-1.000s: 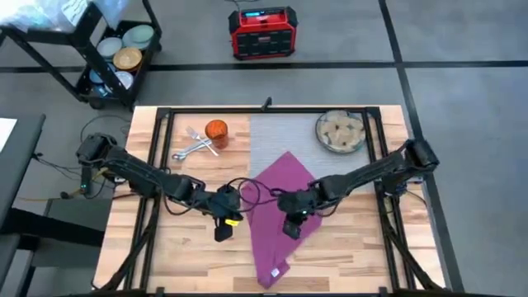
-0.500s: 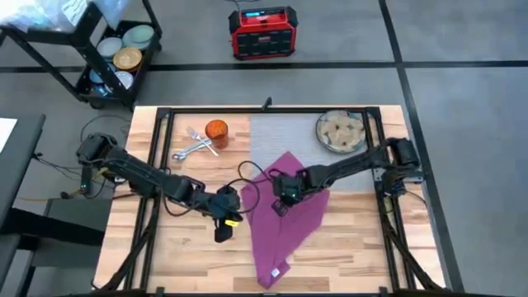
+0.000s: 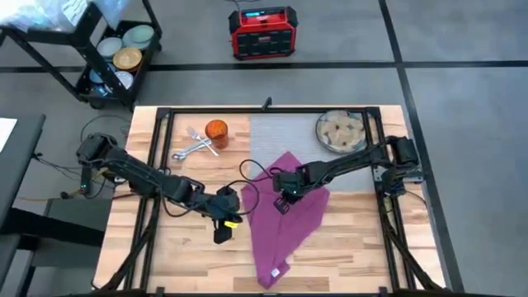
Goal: Set table place
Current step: Fold the purple napkin
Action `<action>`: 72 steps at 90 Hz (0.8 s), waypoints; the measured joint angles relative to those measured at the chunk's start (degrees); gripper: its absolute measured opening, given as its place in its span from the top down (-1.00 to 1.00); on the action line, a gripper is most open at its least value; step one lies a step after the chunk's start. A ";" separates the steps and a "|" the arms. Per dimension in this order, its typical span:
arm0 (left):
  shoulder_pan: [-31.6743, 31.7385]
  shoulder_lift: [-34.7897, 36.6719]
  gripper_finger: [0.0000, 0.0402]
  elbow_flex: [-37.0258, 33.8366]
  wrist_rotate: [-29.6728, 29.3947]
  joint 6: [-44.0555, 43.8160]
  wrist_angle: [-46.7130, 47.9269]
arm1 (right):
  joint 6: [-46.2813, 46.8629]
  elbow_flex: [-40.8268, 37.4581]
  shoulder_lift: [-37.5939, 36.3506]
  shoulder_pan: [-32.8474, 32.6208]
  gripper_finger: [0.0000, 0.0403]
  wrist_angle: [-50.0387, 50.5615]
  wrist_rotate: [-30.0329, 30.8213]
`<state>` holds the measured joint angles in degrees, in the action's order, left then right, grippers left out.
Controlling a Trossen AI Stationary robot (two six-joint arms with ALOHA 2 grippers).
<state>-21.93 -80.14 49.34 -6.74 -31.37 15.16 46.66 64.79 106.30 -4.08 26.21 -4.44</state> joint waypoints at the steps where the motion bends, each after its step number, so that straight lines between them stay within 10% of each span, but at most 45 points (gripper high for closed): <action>1: 0.00 0.00 1.00 0.00 0.00 0.01 0.00 | 0.01 0.00 0.00 0.00 1.00 -0.14 -0.03; 72: -1.85 3.62 1.00 -0.03 0.15 -3.14 1.04 | 0.85 0.07 1.90 -0.32 1.00 -9.72 -6.58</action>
<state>-23.79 -76.51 49.32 -6.59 -34.51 16.20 47.51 64.86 108.20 -4.40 16.49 -11.02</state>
